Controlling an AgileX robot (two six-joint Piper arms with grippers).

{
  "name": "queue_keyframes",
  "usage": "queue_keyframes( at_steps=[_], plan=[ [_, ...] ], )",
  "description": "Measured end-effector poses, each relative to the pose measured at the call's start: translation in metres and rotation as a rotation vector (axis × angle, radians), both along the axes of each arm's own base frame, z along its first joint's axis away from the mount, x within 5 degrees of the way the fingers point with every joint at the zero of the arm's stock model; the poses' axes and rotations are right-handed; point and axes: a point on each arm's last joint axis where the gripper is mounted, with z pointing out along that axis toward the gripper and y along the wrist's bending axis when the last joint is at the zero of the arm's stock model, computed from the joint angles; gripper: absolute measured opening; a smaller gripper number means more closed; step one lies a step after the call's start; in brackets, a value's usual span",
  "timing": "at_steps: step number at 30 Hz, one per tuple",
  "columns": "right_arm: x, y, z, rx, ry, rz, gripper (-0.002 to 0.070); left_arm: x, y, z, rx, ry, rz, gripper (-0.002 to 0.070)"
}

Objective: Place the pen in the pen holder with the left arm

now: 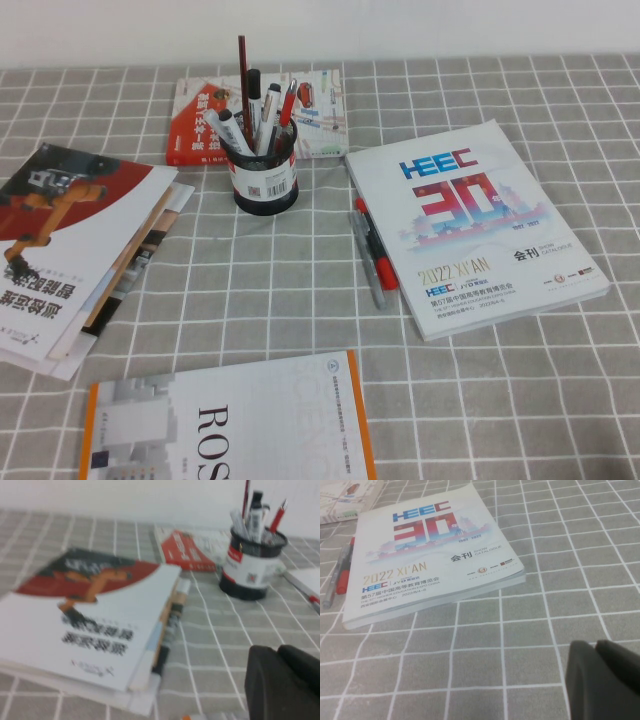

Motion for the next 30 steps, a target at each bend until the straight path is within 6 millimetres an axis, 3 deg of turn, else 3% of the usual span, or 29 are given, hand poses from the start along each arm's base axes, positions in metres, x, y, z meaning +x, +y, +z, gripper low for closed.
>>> queue_keyframes(
  at_steps=[6, 11, 22, 30],
  plan=[
    [0.000, 0.000, 0.000, 0.000, 0.000, 0.000, -0.0015, 0.002, 0.003, -0.023, -0.010, -0.108, 0.066, 0.0000],
    [0.000, 0.000, 0.000, 0.000, 0.000, 0.000, -0.0015, 0.002, 0.003, -0.024, 0.018, -0.123, 0.068, 0.0000],
    [0.000, 0.000, 0.000, 0.000, 0.000, 0.000, -0.0015, -0.002, 0.002, -0.043, 0.139, 0.063, 0.019, 0.0000],
    [0.000, 0.000, 0.000, 0.000, 0.000, 0.000, -0.0015, -0.002, 0.002, -0.044, 0.145, 0.073, 0.017, 0.0000]
  ],
)
